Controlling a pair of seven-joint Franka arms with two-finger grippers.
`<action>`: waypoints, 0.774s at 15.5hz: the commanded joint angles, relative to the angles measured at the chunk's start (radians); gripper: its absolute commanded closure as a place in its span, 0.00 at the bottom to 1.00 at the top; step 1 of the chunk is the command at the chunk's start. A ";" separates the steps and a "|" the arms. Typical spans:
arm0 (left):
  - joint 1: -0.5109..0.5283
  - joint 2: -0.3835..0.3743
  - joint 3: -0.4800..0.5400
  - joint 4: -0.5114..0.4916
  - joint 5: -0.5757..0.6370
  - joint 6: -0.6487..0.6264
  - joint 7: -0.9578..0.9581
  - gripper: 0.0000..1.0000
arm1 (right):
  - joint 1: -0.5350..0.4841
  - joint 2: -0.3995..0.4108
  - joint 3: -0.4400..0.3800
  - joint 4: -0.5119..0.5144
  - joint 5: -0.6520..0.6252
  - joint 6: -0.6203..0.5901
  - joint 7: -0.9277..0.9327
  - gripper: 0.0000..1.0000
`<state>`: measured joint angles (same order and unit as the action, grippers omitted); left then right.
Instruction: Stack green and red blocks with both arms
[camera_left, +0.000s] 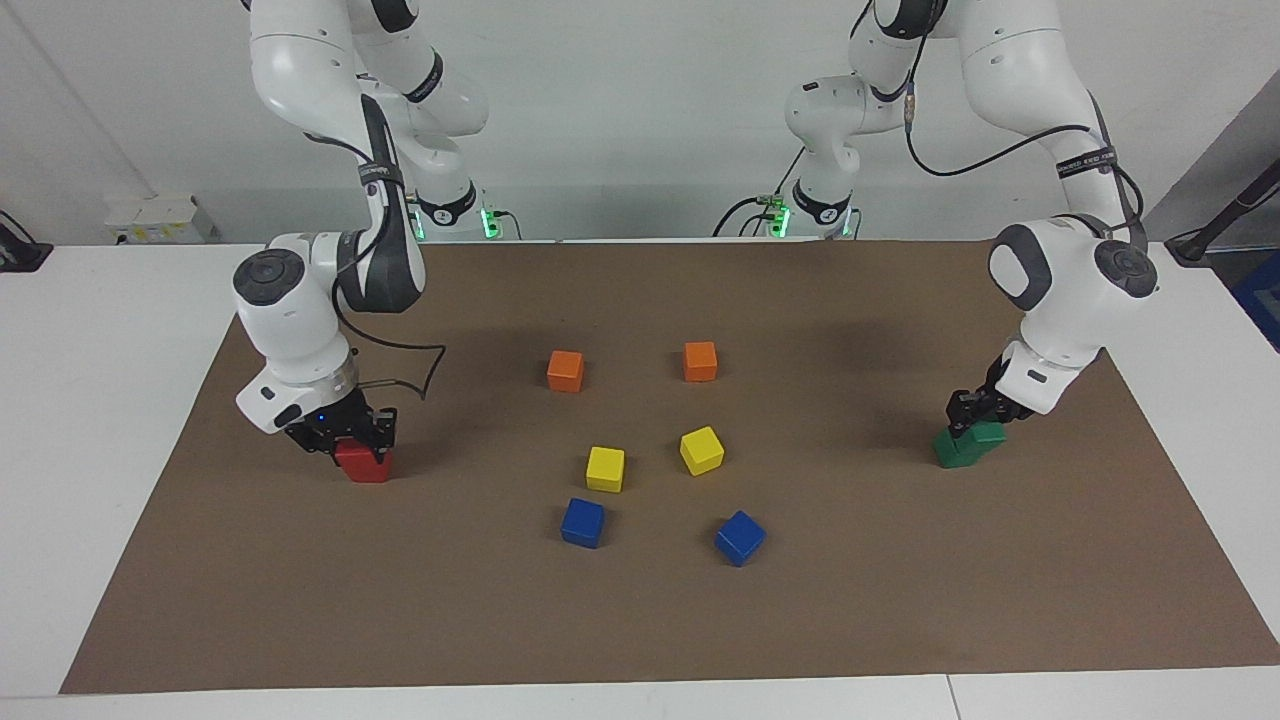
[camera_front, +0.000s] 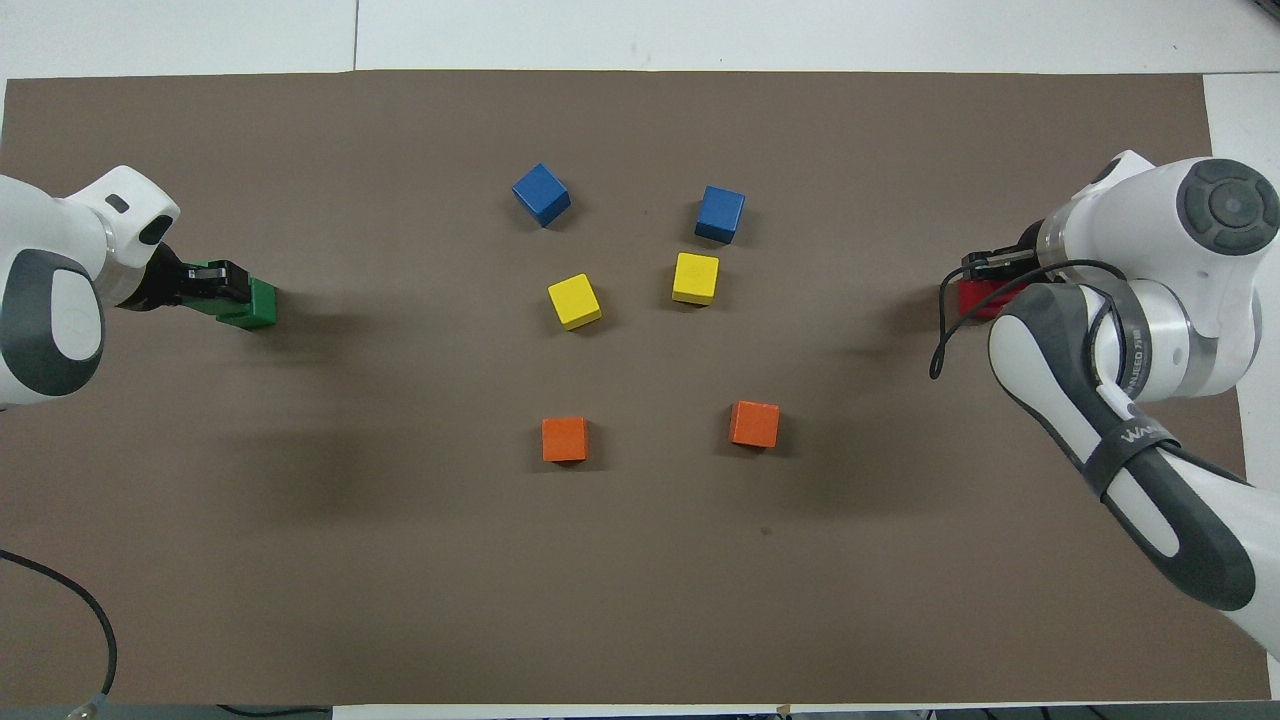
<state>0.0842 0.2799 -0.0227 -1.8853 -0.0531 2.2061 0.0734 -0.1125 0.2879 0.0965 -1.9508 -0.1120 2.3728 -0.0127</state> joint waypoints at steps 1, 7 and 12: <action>0.003 -0.010 0.001 -0.026 -0.013 0.035 0.002 0.00 | -0.019 -0.038 0.014 -0.040 0.023 0.025 -0.030 1.00; 0.000 -0.011 0.001 -0.026 -0.008 0.033 0.003 0.00 | -0.035 -0.039 0.014 -0.042 0.025 0.023 -0.030 1.00; -0.020 -0.070 0.003 0.053 0.019 -0.131 -0.003 0.00 | -0.036 -0.039 0.015 -0.040 0.061 0.020 -0.029 1.00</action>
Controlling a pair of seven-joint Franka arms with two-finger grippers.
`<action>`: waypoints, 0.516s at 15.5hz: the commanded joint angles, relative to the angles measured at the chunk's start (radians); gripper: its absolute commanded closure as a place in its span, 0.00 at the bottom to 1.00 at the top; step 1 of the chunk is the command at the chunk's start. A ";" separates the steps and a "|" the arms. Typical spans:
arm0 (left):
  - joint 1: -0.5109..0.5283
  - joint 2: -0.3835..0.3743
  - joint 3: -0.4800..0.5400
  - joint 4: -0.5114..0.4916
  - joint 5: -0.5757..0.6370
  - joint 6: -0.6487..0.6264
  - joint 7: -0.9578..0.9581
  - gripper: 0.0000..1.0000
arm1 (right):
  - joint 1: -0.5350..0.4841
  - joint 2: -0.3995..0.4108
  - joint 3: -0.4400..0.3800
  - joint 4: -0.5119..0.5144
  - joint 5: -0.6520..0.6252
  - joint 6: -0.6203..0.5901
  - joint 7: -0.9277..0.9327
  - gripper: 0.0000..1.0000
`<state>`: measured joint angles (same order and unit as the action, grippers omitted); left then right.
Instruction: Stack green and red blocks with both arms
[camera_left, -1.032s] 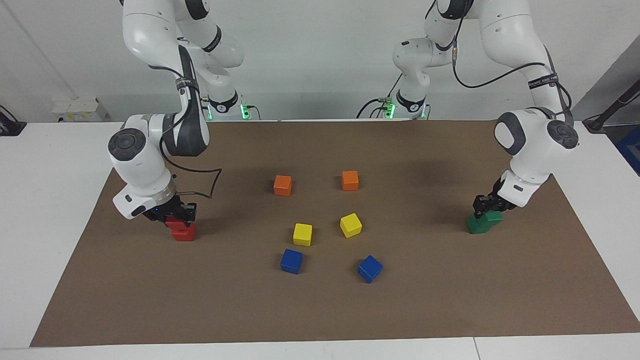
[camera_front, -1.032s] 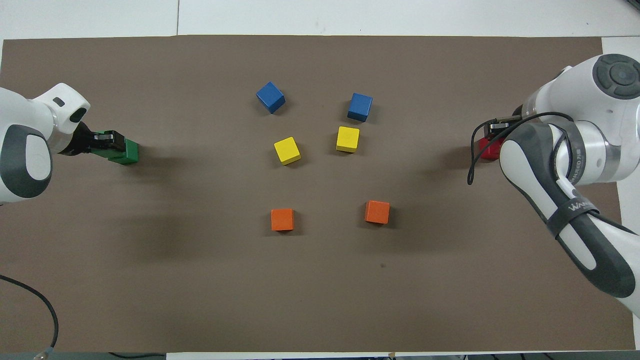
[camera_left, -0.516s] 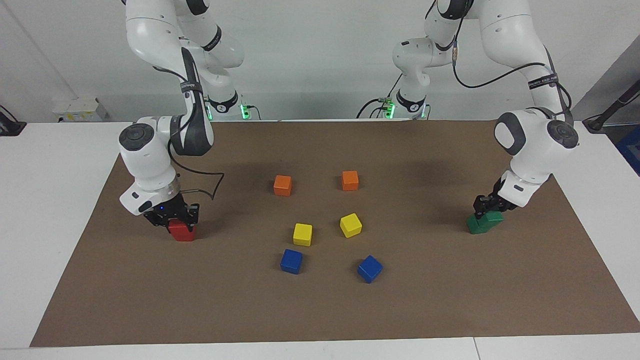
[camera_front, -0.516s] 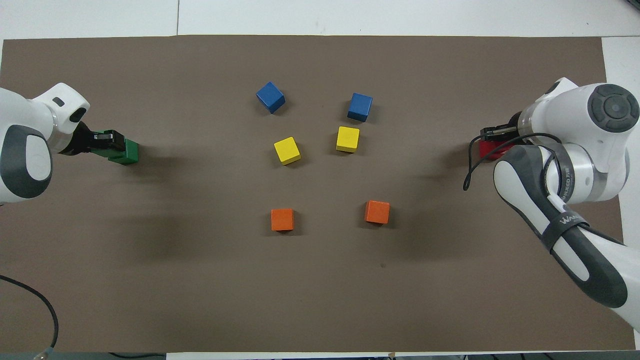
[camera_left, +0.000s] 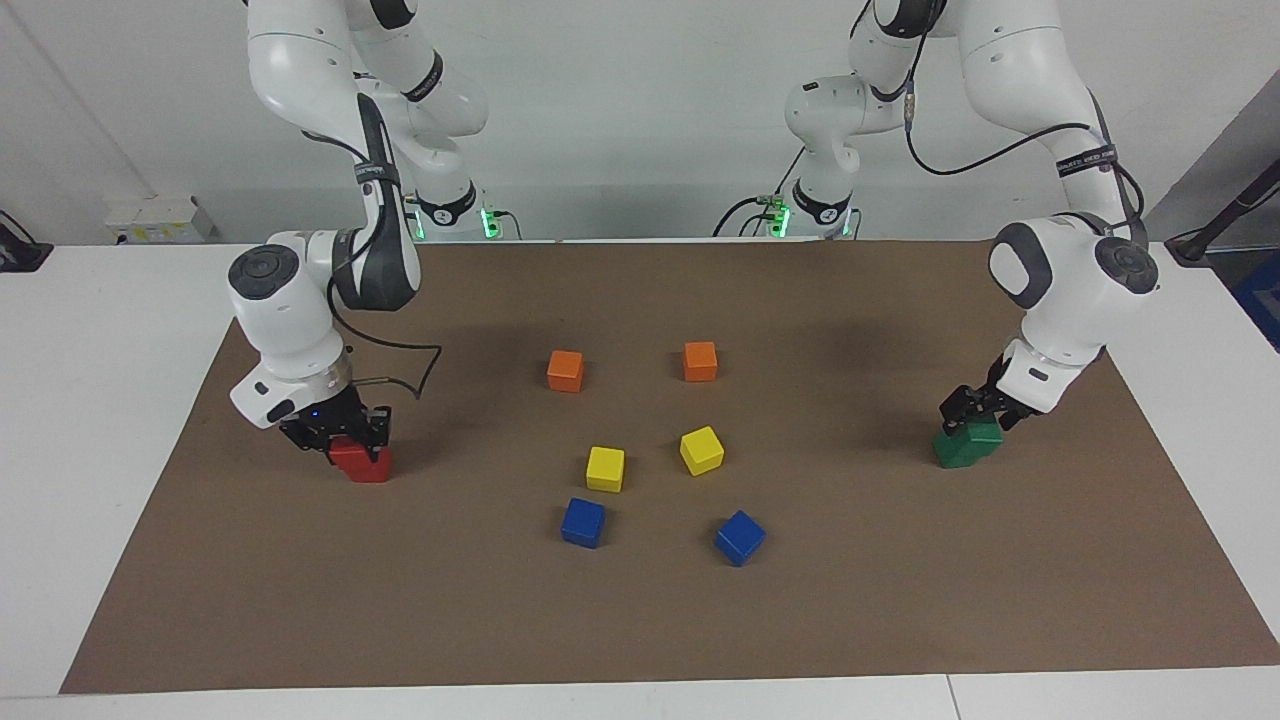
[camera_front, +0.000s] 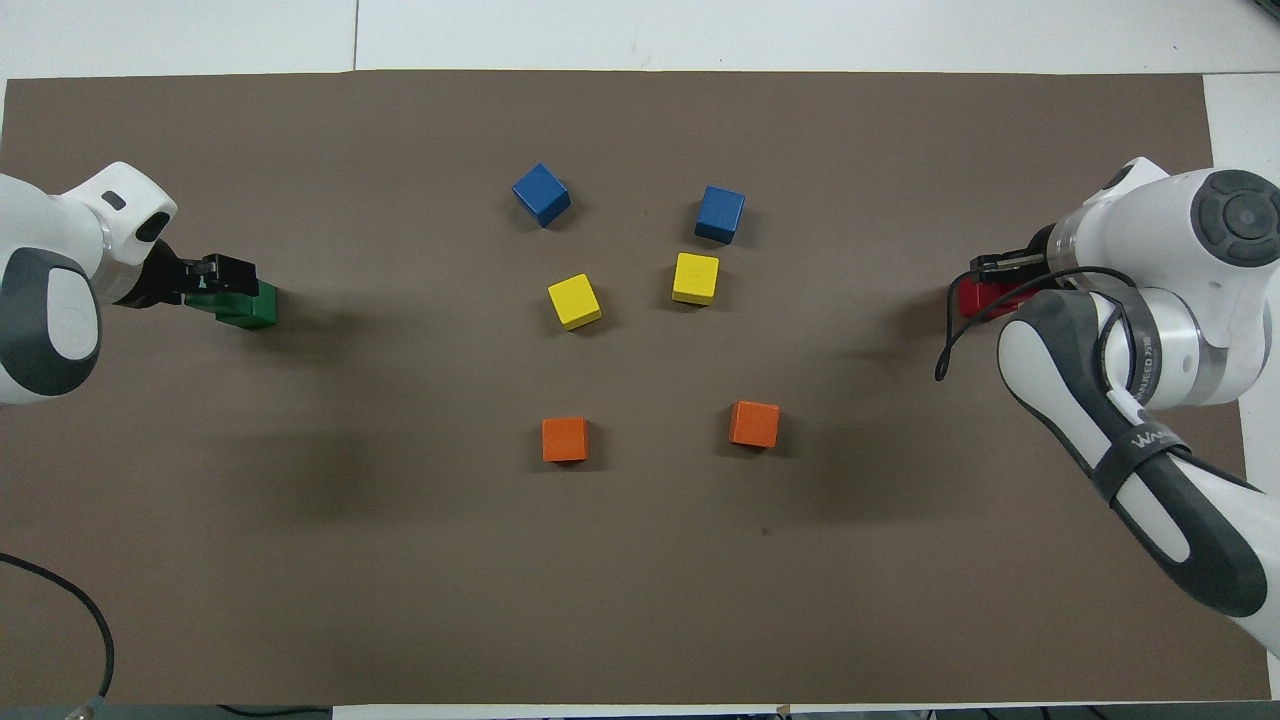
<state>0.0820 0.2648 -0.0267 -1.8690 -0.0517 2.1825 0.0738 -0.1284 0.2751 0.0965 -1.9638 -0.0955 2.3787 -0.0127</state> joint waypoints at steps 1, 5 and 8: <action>-0.018 -0.091 0.005 0.062 0.041 -0.185 -0.003 0.00 | -0.019 -0.025 0.014 -0.024 0.059 0.014 -0.029 1.00; -0.018 -0.255 -0.001 0.080 0.049 -0.351 0.001 0.00 | -0.022 -0.024 0.014 -0.023 0.069 0.014 -0.026 1.00; -0.018 -0.288 -0.004 0.192 0.043 -0.524 0.001 0.00 | -0.019 -0.024 0.014 -0.024 0.069 0.019 -0.024 0.00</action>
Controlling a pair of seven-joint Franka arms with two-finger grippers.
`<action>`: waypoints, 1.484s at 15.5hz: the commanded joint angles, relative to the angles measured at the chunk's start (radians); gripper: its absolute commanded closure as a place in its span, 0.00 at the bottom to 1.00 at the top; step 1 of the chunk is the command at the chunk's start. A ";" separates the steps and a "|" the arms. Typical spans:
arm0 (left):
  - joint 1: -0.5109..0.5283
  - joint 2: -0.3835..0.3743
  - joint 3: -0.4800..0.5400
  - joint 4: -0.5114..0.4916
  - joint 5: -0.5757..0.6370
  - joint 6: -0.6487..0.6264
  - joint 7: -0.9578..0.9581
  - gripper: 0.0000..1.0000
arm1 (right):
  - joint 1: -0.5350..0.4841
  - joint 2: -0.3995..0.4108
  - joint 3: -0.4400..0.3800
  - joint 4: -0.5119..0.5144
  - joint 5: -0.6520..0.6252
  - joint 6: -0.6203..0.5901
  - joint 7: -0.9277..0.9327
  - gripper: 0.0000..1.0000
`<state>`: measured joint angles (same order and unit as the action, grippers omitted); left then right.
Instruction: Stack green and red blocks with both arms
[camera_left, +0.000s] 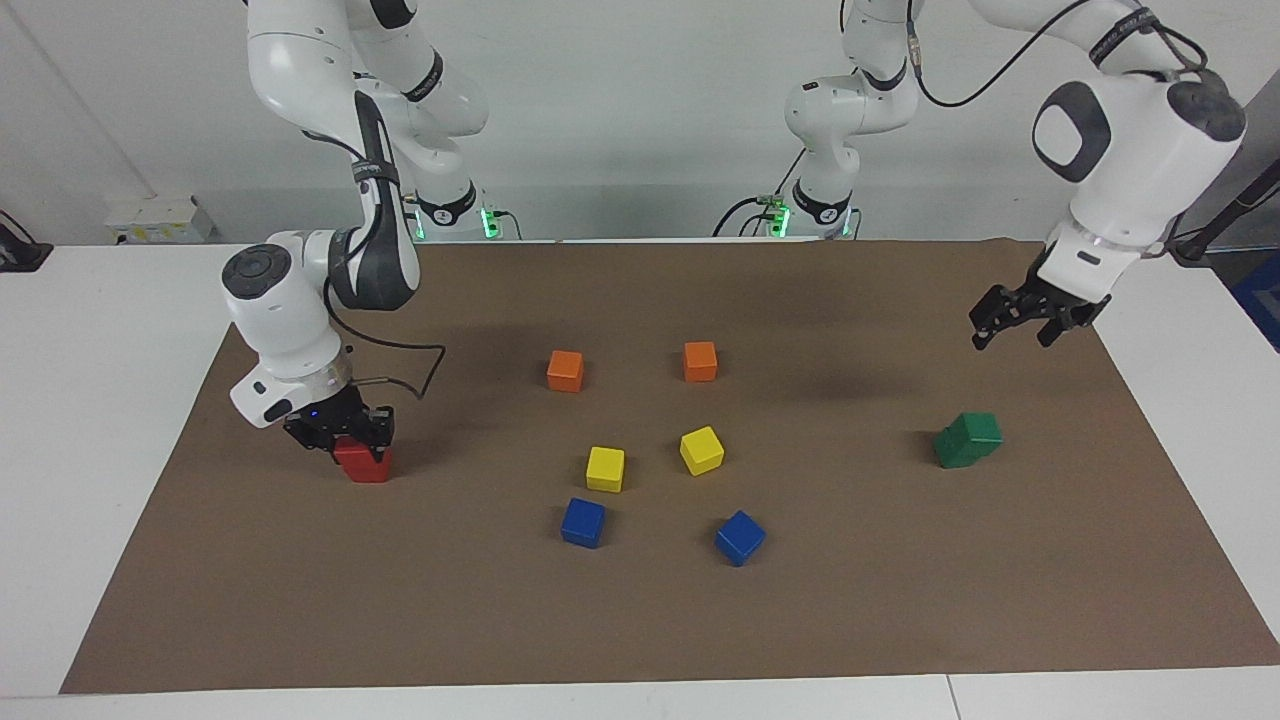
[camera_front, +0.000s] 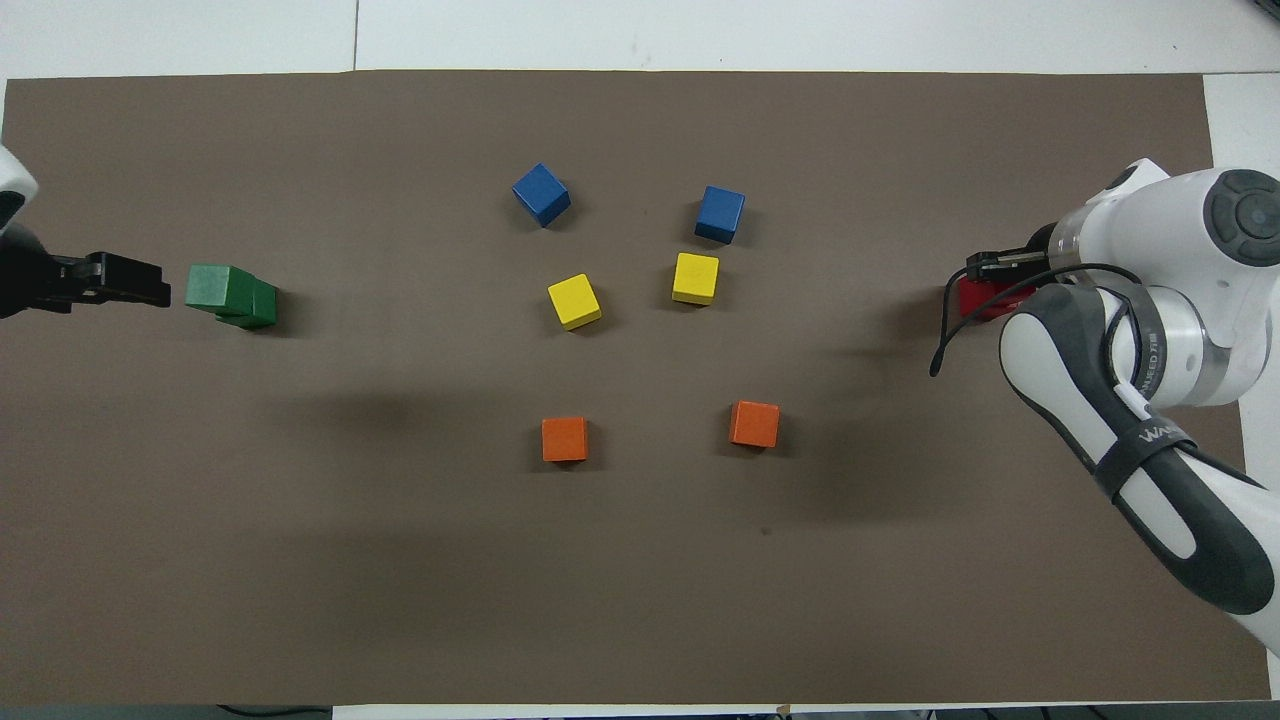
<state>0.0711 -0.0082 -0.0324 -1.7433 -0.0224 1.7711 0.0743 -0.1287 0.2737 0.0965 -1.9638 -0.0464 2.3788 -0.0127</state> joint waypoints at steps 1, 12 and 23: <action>-0.007 -0.012 0.002 0.111 0.013 -0.168 0.001 0.00 | -0.019 -0.022 0.014 -0.024 0.020 0.019 -0.024 0.00; -0.007 -0.042 0.002 0.195 0.010 -0.326 -0.001 0.00 | 0.012 -0.101 0.029 0.258 0.011 -0.510 -0.033 0.00; -0.027 -0.009 -0.007 0.143 0.009 -0.257 -0.001 0.00 | 0.037 -0.301 0.025 0.292 0.016 -0.886 -0.023 0.00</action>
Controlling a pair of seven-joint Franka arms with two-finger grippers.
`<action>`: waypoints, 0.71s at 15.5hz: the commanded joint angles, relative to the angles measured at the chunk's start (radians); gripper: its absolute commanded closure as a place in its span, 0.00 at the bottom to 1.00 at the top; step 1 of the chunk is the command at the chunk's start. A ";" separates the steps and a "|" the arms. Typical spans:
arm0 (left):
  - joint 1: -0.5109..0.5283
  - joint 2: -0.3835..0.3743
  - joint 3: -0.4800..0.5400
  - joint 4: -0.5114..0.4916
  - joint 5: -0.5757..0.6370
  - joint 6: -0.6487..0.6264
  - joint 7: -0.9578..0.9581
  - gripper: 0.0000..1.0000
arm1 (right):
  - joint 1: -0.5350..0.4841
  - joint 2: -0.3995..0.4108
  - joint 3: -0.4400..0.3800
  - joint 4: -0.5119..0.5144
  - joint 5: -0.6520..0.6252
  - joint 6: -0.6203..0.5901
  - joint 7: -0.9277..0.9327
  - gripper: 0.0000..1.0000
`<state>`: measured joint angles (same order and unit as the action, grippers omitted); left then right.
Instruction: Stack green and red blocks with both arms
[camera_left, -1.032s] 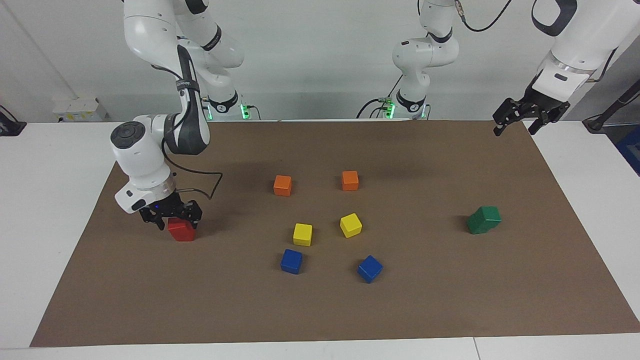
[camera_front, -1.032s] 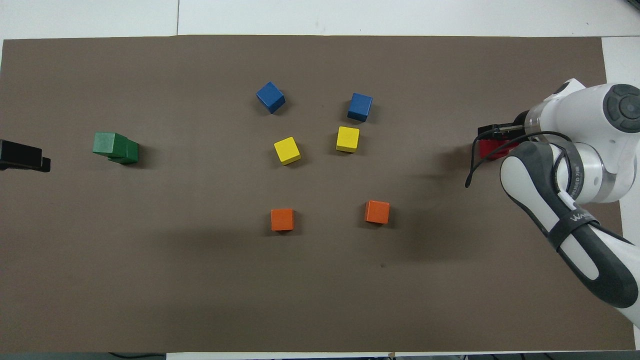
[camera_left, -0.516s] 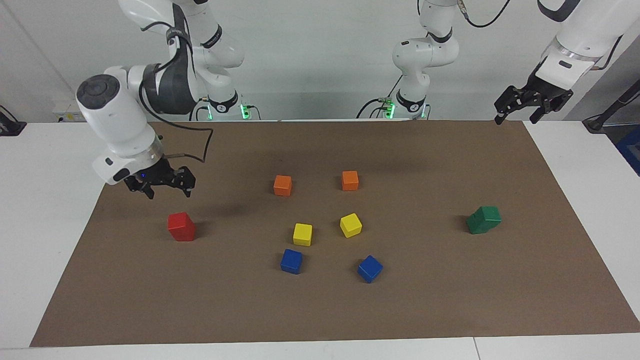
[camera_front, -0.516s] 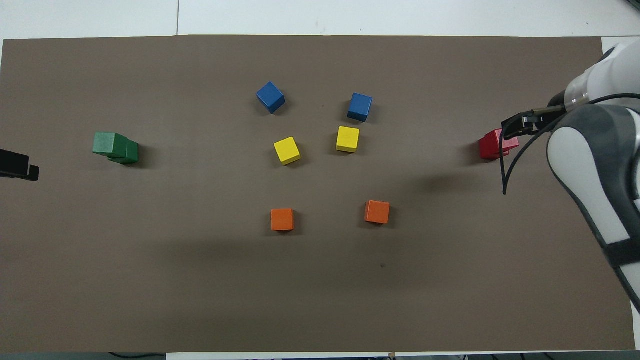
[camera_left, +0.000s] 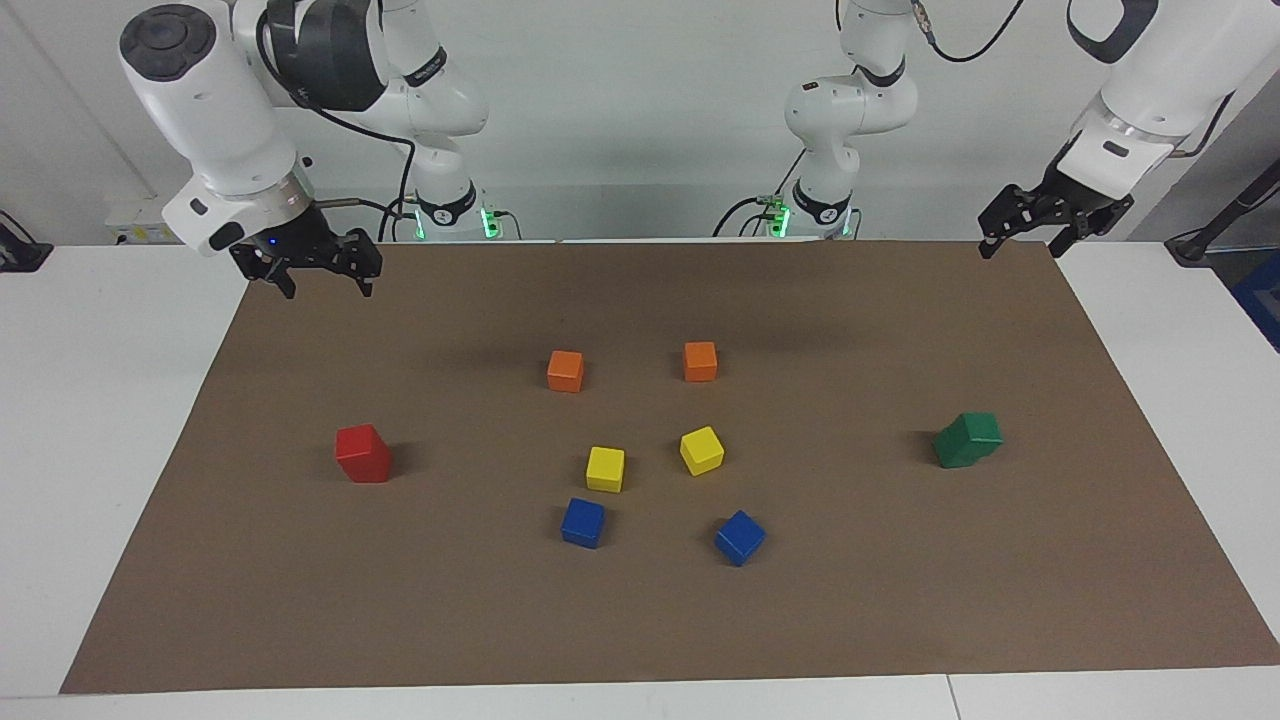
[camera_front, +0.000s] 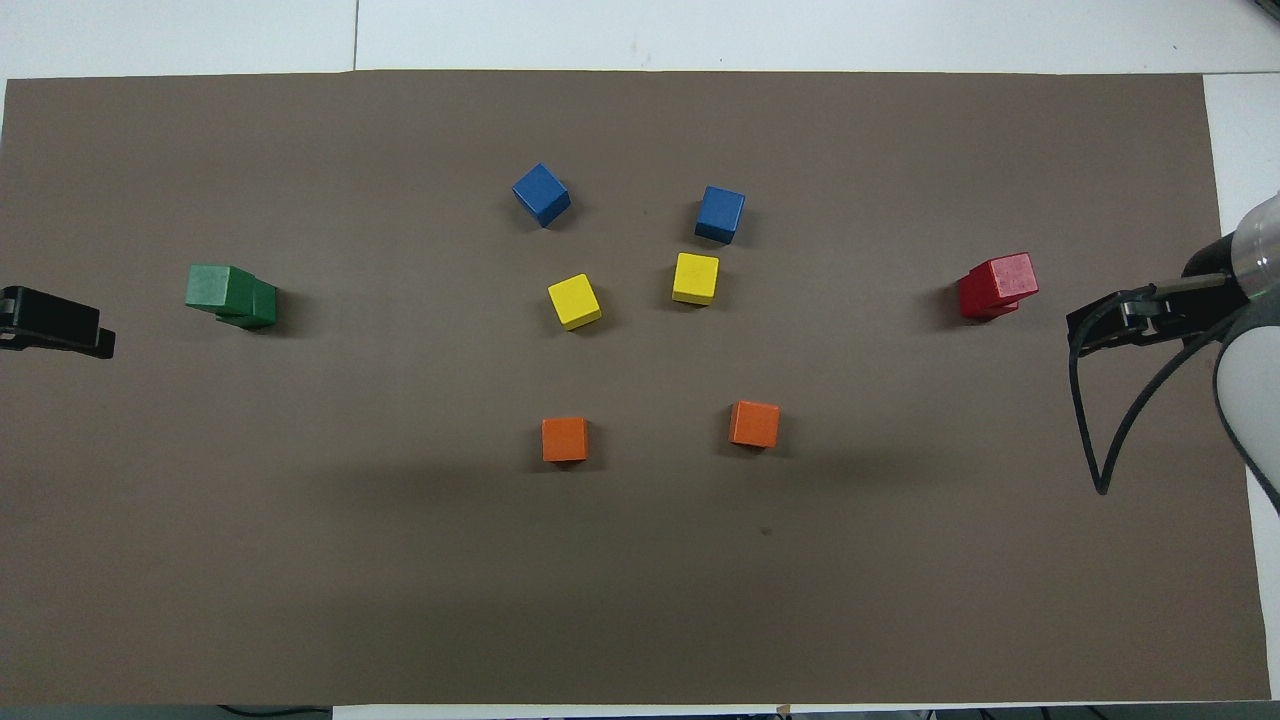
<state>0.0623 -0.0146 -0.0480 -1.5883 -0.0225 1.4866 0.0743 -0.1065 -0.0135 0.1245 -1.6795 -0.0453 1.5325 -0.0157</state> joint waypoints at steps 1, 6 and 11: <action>-0.019 0.001 0.007 -0.007 0.009 0.033 -0.001 0.00 | 0.014 -0.022 -0.005 0.007 0.013 -0.045 -0.020 0.00; -0.038 0.008 0.007 0.004 0.007 0.034 -0.001 0.00 | 0.014 -0.032 -0.006 0.034 0.002 -0.063 -0.013 0.00; -0.041 0.008 0.007 0.007 0.009 0.024 -0.001 0.00 | 0.014 -0.034 -0.008 0.041 0.007 -0.074 -0.012 0.00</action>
<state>0.0337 -0.0040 -0.0509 -1.5878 -0.0225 1.5106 0.0743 -0.0926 -0.0444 0.1216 -1.6472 -0.0456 1.4827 -0.0157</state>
